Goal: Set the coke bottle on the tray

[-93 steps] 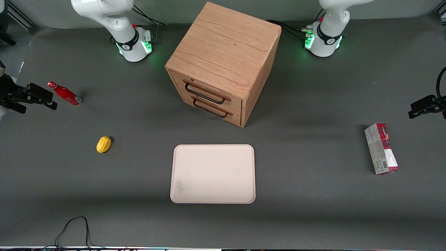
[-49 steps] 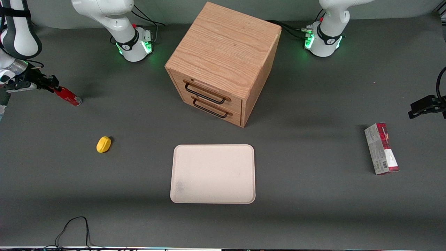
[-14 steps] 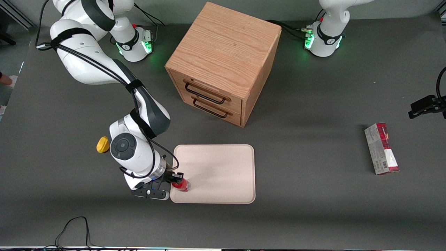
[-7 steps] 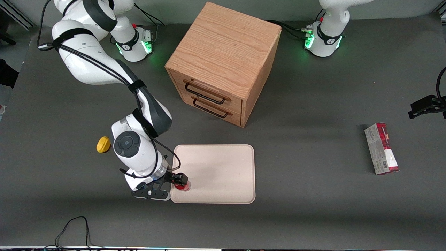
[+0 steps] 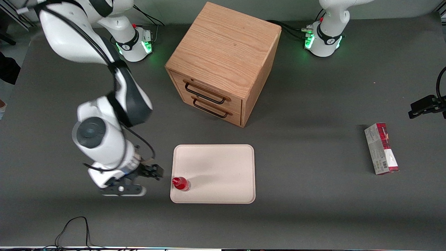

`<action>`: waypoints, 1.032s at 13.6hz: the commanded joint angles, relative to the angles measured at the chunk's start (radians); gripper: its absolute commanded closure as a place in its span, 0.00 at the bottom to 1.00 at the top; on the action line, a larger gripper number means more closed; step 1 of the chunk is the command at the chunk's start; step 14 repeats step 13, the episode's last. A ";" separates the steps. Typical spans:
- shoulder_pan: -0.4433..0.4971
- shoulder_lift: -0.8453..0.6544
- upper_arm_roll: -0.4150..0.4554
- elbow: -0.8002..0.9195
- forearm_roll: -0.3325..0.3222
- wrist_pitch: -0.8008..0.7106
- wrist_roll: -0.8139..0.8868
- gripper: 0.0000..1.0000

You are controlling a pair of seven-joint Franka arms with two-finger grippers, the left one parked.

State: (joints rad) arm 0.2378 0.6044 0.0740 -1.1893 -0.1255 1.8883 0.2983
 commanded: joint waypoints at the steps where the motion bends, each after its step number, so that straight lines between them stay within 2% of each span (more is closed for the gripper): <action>1: 0.018 -0.282 -0.173 -0.242 0.102 -0.150 -0.267 0.00; 4: 0.017 -0.533 -0.256 -0.418 0.107 -0.215 -0.311 0.00; 8: 0.023 -0.731 -0.275 -0.564 0.121 -0.238 -0.295 0.00; 14: 0.023 -0.756 -0.273 -0.575 0.122 -0.235 -0.258 0.00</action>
